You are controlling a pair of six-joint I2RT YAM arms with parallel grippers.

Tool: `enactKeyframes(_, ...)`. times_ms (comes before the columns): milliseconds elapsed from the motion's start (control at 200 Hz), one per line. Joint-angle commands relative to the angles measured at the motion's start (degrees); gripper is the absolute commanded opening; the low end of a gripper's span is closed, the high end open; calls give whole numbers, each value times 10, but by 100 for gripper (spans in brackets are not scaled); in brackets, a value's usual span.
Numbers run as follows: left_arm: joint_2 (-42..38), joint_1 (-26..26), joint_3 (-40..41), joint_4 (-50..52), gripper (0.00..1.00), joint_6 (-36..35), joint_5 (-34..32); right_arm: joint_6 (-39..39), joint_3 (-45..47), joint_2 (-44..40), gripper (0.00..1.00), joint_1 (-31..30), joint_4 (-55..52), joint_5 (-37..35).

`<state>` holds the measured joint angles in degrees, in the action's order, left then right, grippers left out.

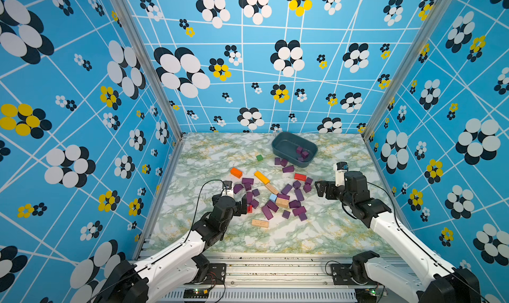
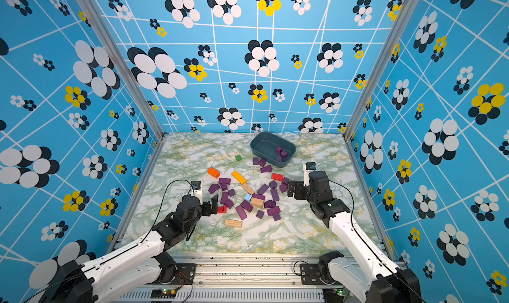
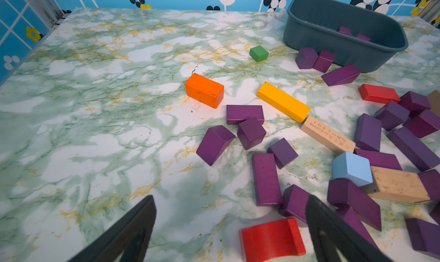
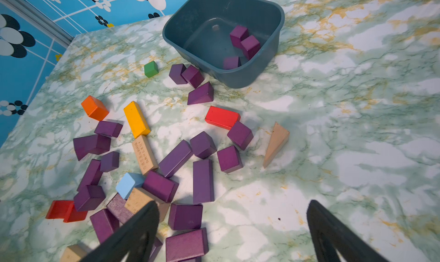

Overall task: Pick purple bricks into the storage bin
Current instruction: Pick up the building block from the center of the board.

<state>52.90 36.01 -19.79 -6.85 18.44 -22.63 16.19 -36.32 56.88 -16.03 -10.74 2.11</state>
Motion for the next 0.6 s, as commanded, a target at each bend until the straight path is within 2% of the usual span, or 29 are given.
enactKeyframes(0, 13, -20, -37, 69, 100, -2, 16, 36, 29, -20, 99, 3, 32, 25)
enactKeyframes(195, 41, -107, -81, 101, 96, -23, 139, 74, 86, -39, 99, 3, 81, 64)
enactKeyframes(325, 59, -155, -95, 100, 91, -16, 183, 99, 107, -49, 99, 3, 88, 64)
enactKeyframes(400, 73, -168, -95, 83, 84, -25, 213, 107, 108, -47, 99, 3, 89, 69)
enactKeyframes(600, 145, -187, -129, 68, 77, -47, 273, 104, 110, -39, 99, 3, 90, 53)
